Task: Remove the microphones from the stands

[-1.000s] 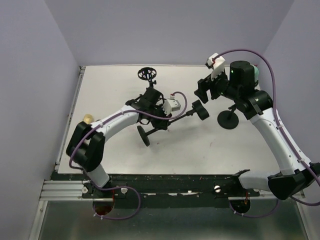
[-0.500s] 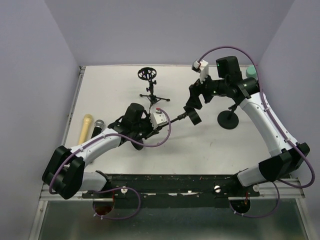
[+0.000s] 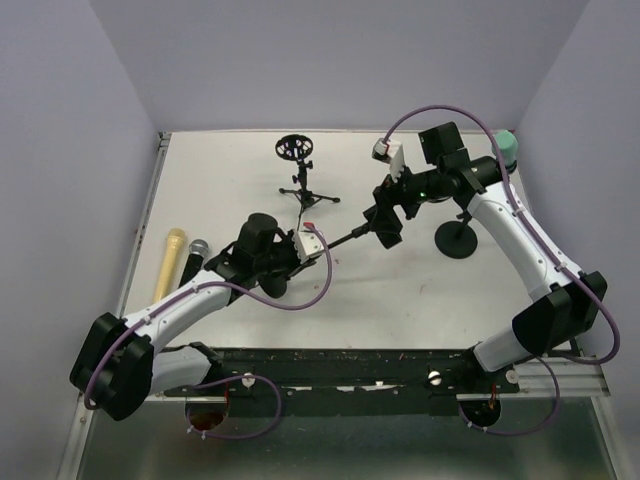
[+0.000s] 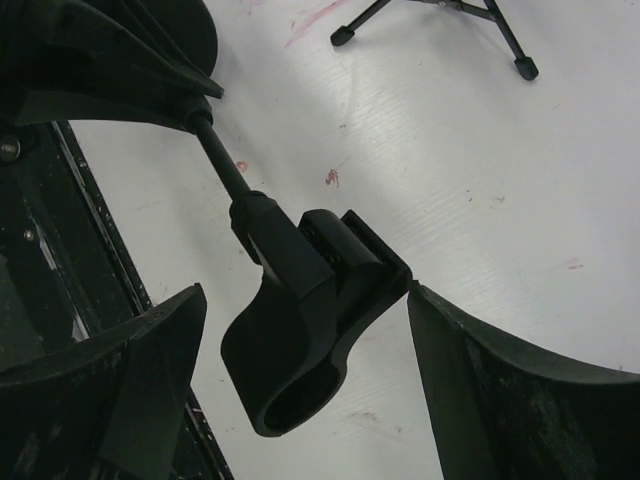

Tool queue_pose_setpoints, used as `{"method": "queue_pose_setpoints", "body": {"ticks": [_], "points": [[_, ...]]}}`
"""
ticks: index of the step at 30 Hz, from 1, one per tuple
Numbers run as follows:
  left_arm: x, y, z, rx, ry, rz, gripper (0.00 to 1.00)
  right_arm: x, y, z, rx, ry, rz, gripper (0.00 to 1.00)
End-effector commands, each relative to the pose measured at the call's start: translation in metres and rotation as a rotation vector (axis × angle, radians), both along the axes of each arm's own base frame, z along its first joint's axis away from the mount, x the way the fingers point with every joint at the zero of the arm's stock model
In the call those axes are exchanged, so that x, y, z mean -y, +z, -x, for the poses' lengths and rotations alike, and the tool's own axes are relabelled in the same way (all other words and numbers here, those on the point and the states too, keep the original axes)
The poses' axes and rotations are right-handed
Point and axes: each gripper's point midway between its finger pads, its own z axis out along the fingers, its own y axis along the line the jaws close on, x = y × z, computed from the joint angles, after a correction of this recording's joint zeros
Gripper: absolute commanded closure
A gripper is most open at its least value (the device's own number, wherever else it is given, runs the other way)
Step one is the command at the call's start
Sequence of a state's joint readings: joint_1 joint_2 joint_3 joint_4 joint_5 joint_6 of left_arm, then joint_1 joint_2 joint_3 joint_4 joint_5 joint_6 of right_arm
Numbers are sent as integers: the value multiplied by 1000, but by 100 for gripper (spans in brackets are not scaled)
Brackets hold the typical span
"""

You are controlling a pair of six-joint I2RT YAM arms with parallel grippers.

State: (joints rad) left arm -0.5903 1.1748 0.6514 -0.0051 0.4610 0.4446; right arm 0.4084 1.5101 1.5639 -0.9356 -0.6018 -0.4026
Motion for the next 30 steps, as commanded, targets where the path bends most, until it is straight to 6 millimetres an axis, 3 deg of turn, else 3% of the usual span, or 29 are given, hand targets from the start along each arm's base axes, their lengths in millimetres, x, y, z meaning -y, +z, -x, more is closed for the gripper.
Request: {"method": "queue_pose_setpoints", "body": {"ticks": [1,10,15,22,30], "points": [[5,31,-7,111,-1,79,100,-9,-11,-3,-23,50,-26,12],[4,40,-14,186,26,122,100,-31,-15,25,-150,192,-174,34],[5,42,-17,228,33,147,100,-33,-22,21,-168,208,-161,43],[6,51,-16,266,38,182,100,-23,-40,-21,-147,2,-43,23],[-4,50,-7,283,65,203,100,-18,-45,-35,-172,-69,14,22]]}}
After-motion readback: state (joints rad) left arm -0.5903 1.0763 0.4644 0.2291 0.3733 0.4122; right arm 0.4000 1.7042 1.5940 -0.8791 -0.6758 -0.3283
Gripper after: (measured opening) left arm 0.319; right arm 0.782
